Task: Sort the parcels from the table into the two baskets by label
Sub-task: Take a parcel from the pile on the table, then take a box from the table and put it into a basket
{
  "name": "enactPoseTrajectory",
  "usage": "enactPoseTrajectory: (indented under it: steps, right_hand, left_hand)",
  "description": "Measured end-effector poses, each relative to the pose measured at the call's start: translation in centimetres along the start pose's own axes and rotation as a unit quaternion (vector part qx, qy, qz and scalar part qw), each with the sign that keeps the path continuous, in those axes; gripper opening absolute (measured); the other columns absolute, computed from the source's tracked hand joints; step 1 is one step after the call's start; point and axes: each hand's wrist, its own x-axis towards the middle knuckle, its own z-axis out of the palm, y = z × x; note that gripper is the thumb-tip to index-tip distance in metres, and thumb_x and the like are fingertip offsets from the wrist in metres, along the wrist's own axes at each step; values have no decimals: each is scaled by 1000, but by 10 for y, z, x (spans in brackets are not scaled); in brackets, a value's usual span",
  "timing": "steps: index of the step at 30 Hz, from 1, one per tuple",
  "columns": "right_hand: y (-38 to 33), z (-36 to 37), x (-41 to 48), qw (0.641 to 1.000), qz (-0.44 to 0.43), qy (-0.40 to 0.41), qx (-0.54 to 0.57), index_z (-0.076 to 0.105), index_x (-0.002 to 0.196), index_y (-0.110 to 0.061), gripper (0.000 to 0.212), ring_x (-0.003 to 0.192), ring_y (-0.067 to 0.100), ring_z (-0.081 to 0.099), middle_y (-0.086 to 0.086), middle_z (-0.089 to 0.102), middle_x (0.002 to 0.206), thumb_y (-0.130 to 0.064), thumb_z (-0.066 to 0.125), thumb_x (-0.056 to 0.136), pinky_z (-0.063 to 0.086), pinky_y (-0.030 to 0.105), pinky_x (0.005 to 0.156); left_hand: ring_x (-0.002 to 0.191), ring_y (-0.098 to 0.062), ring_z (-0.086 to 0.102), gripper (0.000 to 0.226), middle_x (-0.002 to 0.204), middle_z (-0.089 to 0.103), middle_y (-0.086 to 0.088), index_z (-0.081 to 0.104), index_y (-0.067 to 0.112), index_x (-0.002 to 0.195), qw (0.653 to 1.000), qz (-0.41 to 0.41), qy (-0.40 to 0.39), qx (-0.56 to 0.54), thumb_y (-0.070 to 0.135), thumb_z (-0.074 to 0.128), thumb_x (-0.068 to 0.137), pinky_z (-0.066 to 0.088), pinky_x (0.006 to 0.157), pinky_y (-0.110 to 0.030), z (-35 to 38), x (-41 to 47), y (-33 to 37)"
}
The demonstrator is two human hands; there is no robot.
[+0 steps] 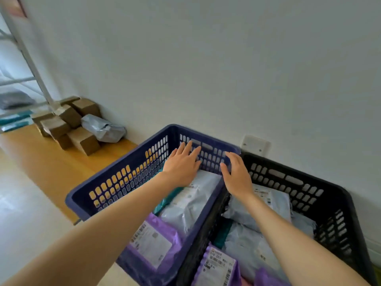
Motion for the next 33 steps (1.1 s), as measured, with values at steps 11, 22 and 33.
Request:
enactPoseTrajectory:
  steps: [11,22,33]
  right_hand:
    - [-184,138,10,999,-32,-10,32,38,144,-16,44,133,17,41,0,37,150,-29,41,102,38,32,101]
    - [-306,279,43,993,-58,-87,52,39,143,-15,43,128,20,47,7,45,142,-25,46,101,44,29,95]
    - [-359,416,146,984,-29,-165,63,36,144,-18,46,126,20,48,6,41,146,-23,47,100,45,31,92]
  left_hand:
    - [150,-26,0,56,163,1,-5,5,25,154,996,-64,47,-29,37,27,105,13,121,-43,-57,-94,-220]
    - [149,-24,7,58,163,6,-4,9,27,155,972,-202,51,-104,39,33,103,29,115,-41,-55,-155,-398]
    - [133,-29,42,58,153,33,-7,14,25,154,944,-293,4,-152,40,37,103,42,103,-43,-37,-97,-550]
